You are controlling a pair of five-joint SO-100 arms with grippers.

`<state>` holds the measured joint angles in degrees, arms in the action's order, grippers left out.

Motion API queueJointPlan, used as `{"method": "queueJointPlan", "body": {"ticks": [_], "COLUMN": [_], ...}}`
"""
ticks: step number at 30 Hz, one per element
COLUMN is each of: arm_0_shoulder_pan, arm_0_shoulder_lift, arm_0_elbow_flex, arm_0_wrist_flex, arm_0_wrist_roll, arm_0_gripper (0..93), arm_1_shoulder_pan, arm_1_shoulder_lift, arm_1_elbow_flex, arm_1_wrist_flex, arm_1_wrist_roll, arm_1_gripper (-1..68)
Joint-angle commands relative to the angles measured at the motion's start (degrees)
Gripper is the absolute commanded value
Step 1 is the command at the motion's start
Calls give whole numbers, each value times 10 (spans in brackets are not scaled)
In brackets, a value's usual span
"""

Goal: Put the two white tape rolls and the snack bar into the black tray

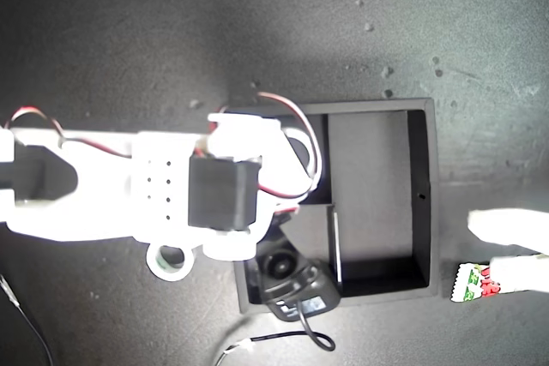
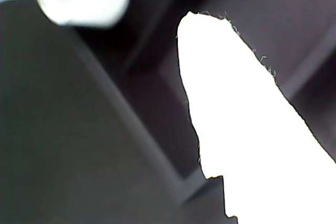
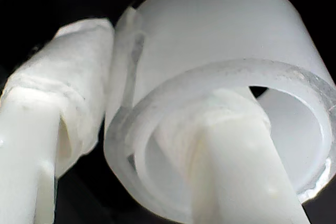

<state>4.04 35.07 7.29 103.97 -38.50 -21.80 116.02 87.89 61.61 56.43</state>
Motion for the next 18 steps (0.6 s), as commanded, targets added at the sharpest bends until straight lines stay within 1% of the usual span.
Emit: {"method": "queueJointPlan", "body": {"ticks": [1, 3, 7, 9, 14, 18], "arm_0_shoulder_pan": [-8, -6, 3, 4, -4, -11], "arm_0_shoulder_lift": [0, -2, 3, 13, 46, 117], "arm_0_elbow_flex": [-28, -28, -29, -26, -2, 31], "arm_0_wrist_flex": [9, 9, 9, 10, 10, 11], "arm_0_wrist_roll": [-5, -6, -11, -16, -22, -40], "arm_0_gripper": [3, 10, 93, 103, 118, 102], "arm_1_shoulder_pan": [-46, -68, -106, -126, -167, -203], "arm_1_shoulder_lift": [-11, -11, -3, -3, -2, 0], "arm_1_elbow_flex": [-15, 25, 116, 151, 247, 338], "arm_1_wrist_flex": [30, 40, 40, 32, -36, -133], "arm_1_wrist_roll": [147, 237, 388, 453, 559, 622], "arm_1_gripper": [379, 380, 379, 376, 357, 344]}}
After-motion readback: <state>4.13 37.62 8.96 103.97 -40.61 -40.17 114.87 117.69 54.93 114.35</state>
